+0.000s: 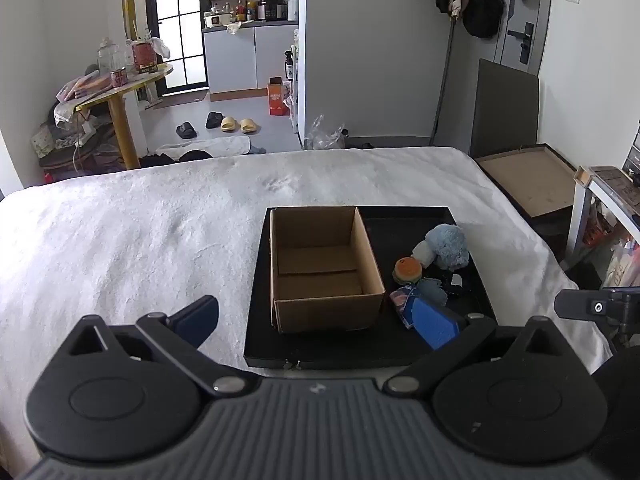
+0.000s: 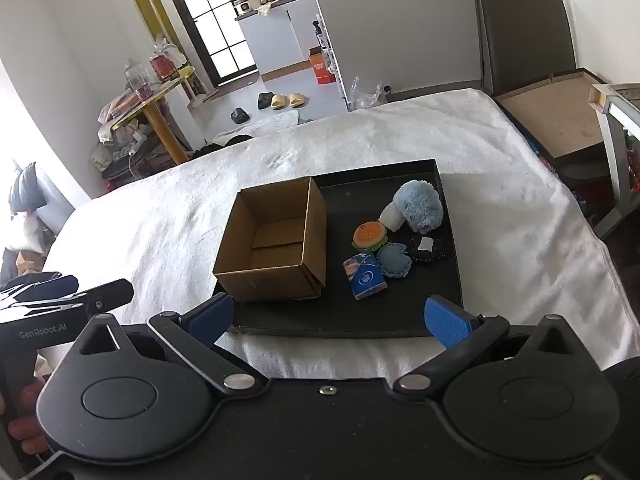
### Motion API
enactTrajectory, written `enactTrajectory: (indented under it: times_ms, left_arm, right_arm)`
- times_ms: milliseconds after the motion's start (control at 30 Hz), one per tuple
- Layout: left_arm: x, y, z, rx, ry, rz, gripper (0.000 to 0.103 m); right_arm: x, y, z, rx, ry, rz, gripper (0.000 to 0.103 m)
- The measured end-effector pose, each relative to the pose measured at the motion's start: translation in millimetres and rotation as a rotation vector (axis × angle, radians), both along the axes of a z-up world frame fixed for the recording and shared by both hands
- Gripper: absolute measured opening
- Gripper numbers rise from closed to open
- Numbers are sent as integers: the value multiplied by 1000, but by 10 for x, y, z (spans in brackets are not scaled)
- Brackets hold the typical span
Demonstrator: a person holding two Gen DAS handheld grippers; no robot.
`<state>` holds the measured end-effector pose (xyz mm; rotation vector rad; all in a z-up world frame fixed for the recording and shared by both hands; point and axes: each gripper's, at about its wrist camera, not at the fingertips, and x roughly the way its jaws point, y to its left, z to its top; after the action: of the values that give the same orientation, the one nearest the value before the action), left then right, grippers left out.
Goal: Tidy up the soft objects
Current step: 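Move both tools toward the black tray with the cardboard box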
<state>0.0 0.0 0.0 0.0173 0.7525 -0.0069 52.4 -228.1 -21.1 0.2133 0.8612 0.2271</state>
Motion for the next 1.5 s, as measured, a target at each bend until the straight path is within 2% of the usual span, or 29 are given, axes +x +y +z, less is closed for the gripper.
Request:
enactTrajectory:
  times_ms: [333, 1500]
  left_arm:
    - [-11, -58, -61, -6, -7, -5, 102]
    - [-3, -6, 28, -20, -2, -13, 102]
  right_arm:
    - [-11, 27, 19, -11, 6, -6, 103]
    - [-51, 55, 41, -68, -20, -18, 103]
